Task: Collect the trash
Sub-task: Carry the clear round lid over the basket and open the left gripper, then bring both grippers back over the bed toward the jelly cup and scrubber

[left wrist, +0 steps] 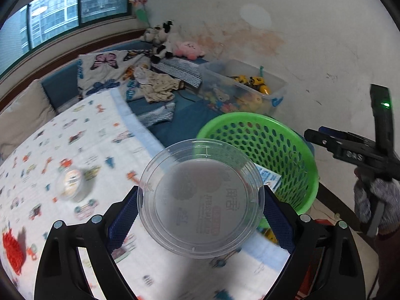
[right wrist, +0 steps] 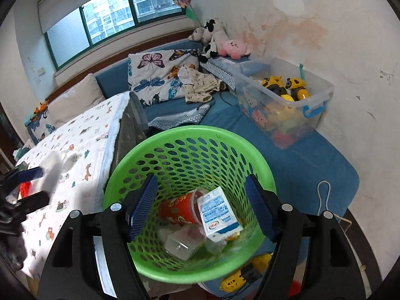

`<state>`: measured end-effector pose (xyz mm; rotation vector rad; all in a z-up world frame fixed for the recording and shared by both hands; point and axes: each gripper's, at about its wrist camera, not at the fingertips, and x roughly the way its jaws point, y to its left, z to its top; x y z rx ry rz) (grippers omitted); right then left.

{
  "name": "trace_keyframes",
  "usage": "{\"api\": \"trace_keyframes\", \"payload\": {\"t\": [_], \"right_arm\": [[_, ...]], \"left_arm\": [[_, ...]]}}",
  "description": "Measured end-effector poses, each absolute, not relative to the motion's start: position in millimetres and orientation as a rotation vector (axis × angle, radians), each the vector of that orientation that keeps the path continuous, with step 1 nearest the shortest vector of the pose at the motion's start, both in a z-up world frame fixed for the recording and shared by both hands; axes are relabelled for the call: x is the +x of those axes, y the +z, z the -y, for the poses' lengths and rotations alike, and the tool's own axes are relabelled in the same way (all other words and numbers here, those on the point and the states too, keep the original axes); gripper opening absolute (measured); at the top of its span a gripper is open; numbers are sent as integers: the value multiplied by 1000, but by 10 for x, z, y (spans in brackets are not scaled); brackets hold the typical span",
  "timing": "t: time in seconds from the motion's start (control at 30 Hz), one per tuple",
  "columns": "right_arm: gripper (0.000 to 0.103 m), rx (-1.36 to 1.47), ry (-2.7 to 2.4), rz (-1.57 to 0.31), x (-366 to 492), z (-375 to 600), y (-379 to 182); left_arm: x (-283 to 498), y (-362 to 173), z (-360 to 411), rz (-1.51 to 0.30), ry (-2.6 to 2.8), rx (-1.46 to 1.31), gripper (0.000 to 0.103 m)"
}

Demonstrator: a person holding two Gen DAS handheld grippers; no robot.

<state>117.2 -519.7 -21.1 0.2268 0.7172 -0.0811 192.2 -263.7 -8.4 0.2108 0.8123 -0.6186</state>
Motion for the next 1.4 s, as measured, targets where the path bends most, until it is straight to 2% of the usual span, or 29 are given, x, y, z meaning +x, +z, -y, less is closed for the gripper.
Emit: {"api": "trace_keyframes", "payload": {"t": [0.3, 0.63, 1.03, 1.4], "right_arm": [[74, 264, -82, -686, 891, 5274, -178], [74, 293, -80, -677, 754, 5321, -209], [75, 300, -66, -679, 694, 5240, -236], [75, 256, 16, -694, 805, 4825, -192]], "left_arm": [[2062, -242, 3230, -852, -671, 239, 90], [2149, -377, 3492, -890, -689, 229, 92], [2094, -311, 3221, -890, -728, 130, 94], [1861, -256, 2380, -859, -612, 102, 94]]}}
